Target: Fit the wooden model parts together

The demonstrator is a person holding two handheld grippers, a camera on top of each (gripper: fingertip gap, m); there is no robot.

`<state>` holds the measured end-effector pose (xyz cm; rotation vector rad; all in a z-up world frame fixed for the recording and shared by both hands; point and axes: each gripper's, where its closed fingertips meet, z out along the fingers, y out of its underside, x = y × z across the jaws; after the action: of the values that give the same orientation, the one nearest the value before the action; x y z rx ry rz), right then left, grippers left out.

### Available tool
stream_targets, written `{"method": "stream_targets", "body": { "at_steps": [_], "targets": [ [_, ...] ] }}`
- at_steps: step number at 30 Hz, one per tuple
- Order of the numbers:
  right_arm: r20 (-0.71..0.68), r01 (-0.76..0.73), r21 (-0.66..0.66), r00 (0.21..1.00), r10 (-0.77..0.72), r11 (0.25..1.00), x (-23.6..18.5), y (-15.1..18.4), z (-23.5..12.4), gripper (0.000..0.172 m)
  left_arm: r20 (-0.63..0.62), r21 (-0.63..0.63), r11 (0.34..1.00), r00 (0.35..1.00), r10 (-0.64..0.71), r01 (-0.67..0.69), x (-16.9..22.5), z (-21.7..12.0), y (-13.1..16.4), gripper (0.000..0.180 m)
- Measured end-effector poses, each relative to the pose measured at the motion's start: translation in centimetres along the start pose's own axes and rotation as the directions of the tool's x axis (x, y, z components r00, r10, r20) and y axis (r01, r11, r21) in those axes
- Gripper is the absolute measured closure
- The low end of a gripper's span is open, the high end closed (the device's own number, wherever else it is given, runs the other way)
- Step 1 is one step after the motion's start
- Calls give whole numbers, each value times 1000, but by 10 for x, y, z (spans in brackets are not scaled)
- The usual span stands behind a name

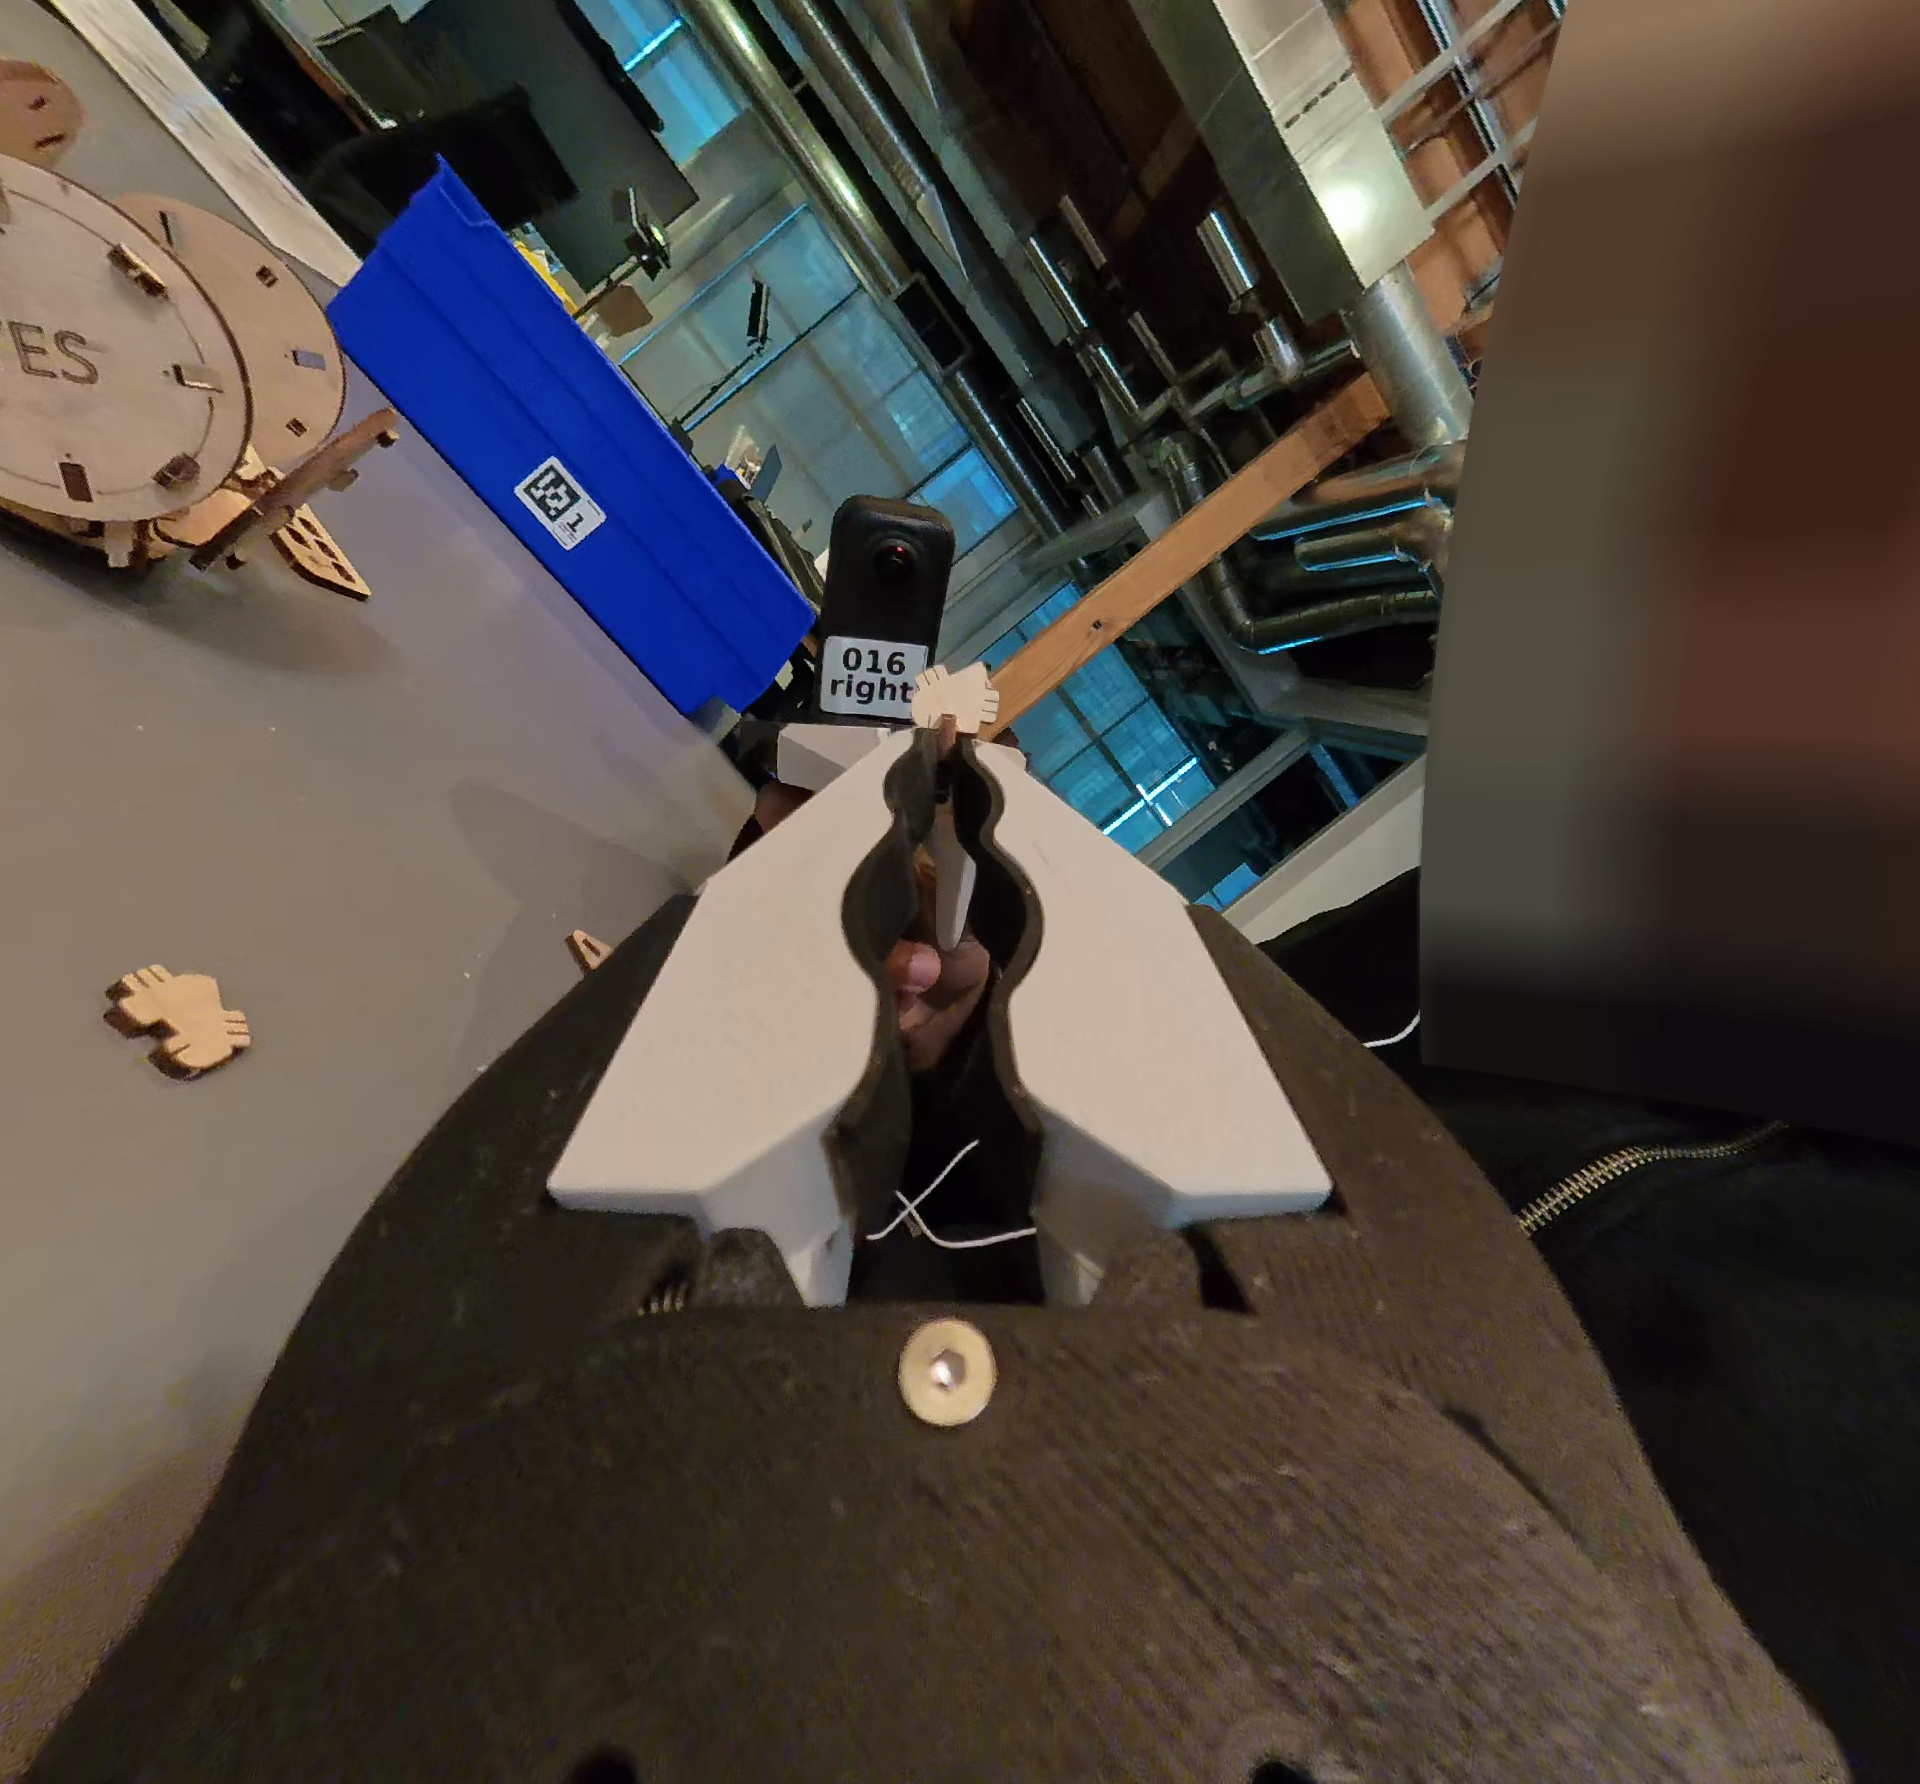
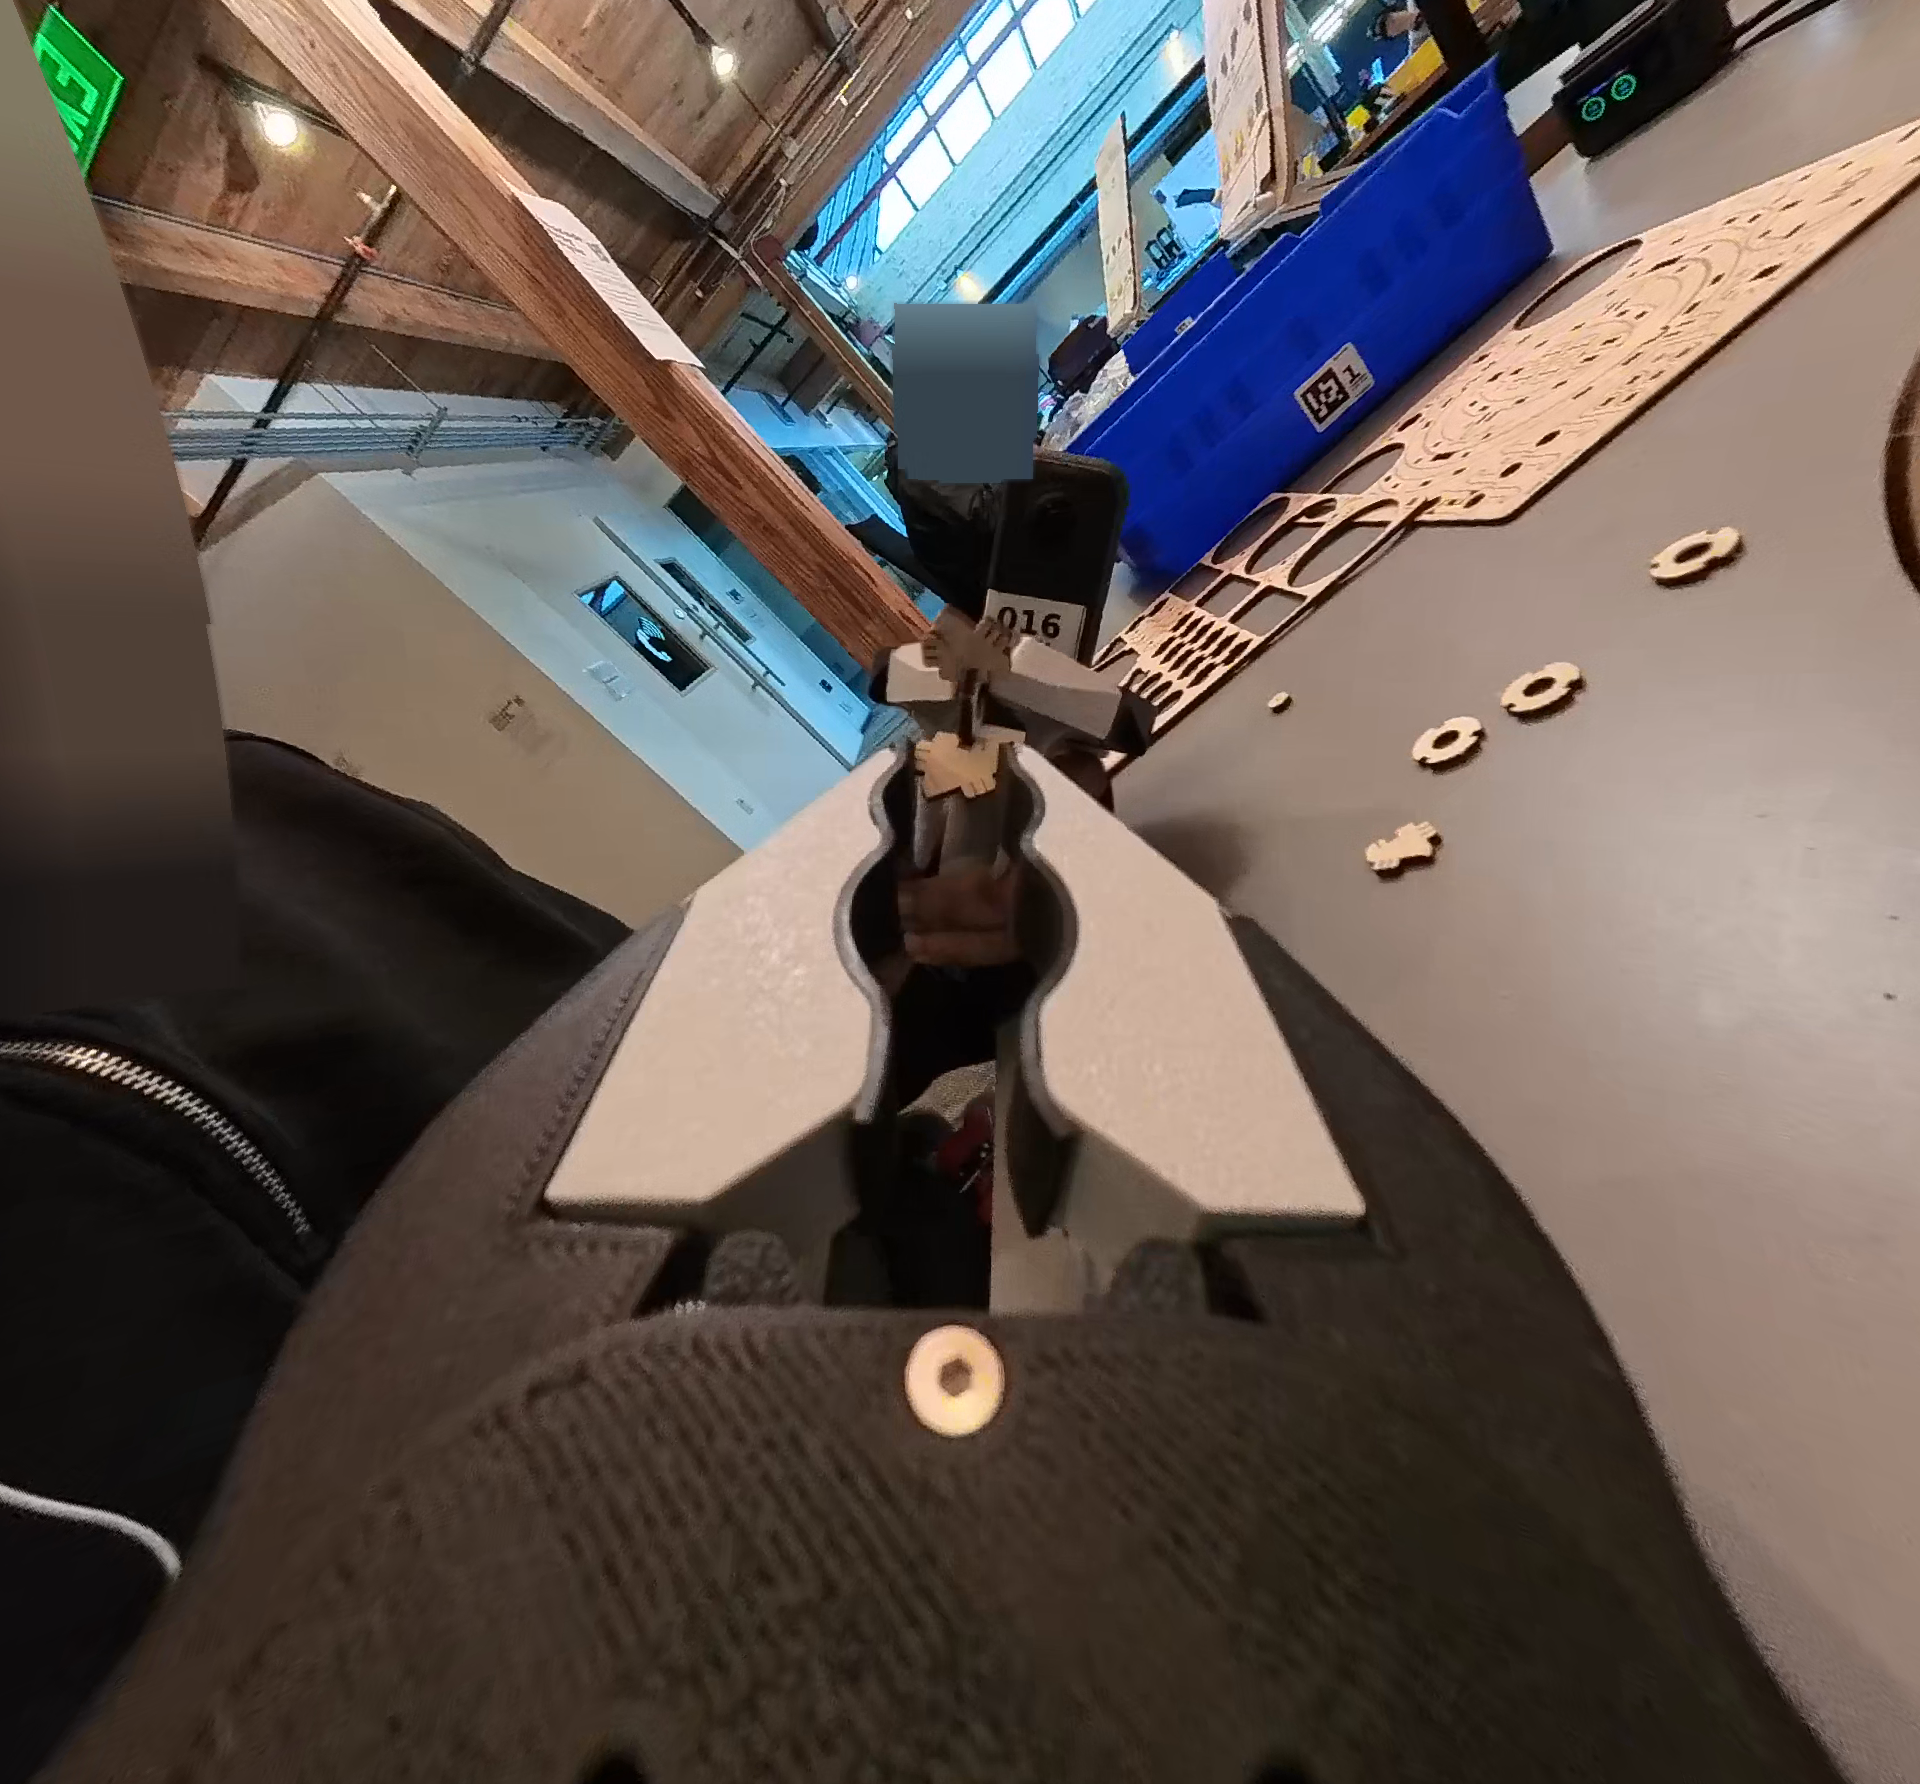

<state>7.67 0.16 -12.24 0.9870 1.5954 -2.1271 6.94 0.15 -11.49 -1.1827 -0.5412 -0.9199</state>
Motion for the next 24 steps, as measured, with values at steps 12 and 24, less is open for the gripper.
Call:
{"method": "stream_targets", "body": {
  "at_steps": [12,24],
  "targets": [
    [16,-50,28,999,50,998,3,-2,0,158,5,10,1000,1000,-24,24,-3,0,-1,178],
    [22,-60,70,998,58,996,1,-5,1,158,-11,26,999,999,-36,36,0,2,-1,177]
  ]
}}
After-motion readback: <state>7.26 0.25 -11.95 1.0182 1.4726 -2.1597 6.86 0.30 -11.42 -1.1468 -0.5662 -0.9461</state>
